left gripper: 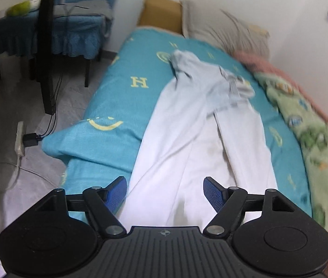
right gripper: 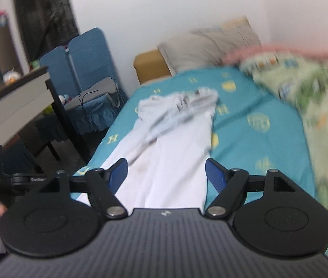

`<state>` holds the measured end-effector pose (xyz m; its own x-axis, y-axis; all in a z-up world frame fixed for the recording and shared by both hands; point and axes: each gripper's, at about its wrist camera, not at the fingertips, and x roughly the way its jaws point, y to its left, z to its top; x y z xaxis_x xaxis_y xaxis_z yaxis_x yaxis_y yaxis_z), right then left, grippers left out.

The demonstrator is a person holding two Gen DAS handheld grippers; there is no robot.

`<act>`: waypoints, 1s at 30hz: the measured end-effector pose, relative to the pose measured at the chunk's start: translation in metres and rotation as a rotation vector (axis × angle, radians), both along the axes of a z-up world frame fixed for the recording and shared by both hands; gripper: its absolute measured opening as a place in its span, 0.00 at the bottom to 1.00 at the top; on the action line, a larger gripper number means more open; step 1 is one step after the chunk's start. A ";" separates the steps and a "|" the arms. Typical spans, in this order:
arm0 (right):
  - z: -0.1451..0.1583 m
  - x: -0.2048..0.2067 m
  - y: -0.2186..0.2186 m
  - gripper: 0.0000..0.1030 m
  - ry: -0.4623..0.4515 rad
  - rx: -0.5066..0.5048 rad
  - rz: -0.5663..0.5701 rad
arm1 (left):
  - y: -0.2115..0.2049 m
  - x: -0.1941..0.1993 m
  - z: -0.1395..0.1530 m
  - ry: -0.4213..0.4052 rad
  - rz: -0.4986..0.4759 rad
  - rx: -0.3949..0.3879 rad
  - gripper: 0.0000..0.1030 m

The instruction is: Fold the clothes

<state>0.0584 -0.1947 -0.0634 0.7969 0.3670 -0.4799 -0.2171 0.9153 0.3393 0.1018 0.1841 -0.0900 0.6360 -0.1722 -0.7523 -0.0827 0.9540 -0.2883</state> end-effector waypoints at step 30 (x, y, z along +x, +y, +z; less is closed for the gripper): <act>-0.026 0.007 -0.014 0.73 0.123 0.128 -0.040 | 0.003 -0.013 -0.017 0.356 -0.650 0.253 0.01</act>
<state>0.0656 -0.2085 -0.0891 0.7505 0.4005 -0.5256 -0.1312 0.8699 0.4755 0.0883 0.1871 -0.1074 0.1798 -0.2234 -0.9580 0.4681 0.8760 -0.1165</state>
